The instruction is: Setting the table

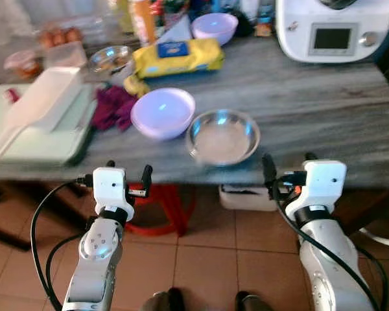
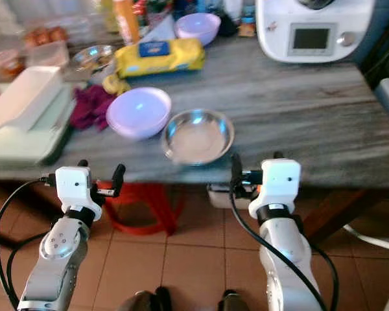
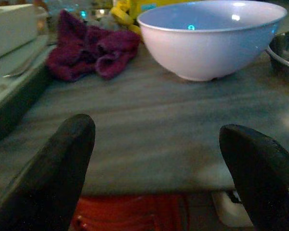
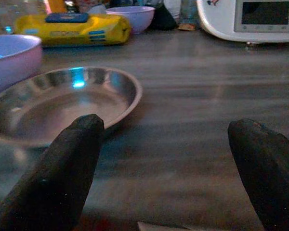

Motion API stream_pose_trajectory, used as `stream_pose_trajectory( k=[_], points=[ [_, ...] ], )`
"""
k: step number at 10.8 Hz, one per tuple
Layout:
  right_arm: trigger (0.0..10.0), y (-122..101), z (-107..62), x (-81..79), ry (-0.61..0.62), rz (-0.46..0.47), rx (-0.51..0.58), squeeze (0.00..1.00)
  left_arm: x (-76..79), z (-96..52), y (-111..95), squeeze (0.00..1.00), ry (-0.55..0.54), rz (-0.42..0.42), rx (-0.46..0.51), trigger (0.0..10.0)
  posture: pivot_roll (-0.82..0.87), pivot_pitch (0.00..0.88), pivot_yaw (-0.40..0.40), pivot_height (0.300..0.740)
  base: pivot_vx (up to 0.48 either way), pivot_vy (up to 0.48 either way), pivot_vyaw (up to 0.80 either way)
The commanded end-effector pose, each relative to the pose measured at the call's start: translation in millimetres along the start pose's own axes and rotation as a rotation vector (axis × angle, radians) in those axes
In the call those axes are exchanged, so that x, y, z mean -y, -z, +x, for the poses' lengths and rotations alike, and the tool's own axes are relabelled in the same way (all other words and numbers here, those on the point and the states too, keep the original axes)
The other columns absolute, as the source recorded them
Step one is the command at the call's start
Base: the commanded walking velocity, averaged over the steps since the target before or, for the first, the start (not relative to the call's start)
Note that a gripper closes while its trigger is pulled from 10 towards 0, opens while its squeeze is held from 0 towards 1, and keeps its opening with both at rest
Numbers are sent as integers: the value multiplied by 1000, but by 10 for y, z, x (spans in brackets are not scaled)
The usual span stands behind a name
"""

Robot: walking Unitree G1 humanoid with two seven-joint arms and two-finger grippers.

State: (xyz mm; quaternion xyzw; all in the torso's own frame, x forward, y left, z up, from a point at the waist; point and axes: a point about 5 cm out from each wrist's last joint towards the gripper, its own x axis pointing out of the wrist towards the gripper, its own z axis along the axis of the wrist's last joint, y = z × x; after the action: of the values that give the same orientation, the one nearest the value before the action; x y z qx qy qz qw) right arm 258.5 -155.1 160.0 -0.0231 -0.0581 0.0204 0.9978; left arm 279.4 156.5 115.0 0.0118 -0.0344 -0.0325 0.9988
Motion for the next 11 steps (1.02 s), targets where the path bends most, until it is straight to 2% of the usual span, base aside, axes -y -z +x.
stream_pose_trajectory(
  k=[1, 11],
  points=[
    [10000, 12, -15, -9, -4, 10, -2, 0, -43, -25, 59, 0, -16, 14, -33, 10000, -163, 160, 111, 740, -270, 0, 0],
    [10000, 56, 4, -19, 19, 30, -11, 0, -43, 3, 46, 0, -1, 40, -41, 10000, -156, 161, 129, 740, -350, 0, 0]
  ],
)
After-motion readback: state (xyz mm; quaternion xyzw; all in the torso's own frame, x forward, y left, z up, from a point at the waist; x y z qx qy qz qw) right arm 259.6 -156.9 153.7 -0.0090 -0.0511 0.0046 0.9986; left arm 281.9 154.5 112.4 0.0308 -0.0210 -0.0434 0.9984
